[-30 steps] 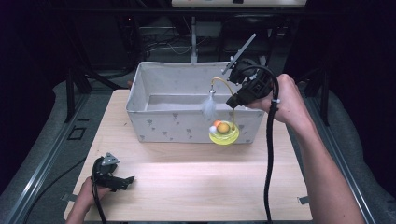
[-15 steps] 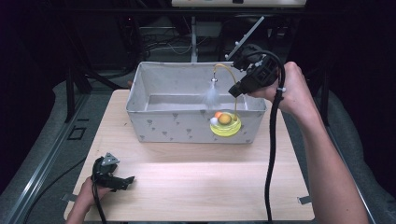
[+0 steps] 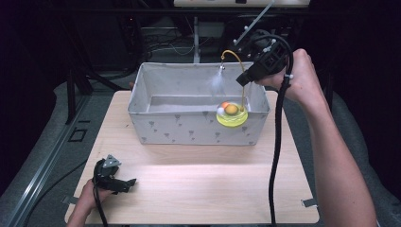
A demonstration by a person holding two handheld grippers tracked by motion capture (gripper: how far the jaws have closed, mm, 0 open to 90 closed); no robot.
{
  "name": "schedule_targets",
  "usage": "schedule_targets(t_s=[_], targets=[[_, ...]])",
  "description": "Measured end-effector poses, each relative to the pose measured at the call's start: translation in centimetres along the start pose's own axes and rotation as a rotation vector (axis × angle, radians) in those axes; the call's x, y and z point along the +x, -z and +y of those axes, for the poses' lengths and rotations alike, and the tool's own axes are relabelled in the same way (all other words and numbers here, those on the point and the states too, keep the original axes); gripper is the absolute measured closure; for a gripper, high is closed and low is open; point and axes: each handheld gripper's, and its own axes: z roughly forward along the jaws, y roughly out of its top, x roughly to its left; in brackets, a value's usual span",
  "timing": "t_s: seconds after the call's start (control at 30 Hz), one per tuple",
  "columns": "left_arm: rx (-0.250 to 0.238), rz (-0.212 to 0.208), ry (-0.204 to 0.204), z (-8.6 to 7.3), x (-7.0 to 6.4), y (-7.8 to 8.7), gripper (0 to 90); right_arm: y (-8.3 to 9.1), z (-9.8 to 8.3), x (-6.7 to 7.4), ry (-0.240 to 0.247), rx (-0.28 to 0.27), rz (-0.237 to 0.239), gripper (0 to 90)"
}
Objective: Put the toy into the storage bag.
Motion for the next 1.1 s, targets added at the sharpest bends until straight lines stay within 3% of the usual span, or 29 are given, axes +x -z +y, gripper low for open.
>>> schedule_targets(t_s=[0.73,1.1], targets=[[-0.003,-0.001,-0.005,0.0,0.0,0.0,0.0,0.1,2.0,-3.4,-0.060,0.015,-0.068,88.6],[-0.005,-0.001,-0.007,-0.1,0.0,0.0,0.0,-0.8,2.4,-4.7,-0.099,0.018,-0.089,88.6]])
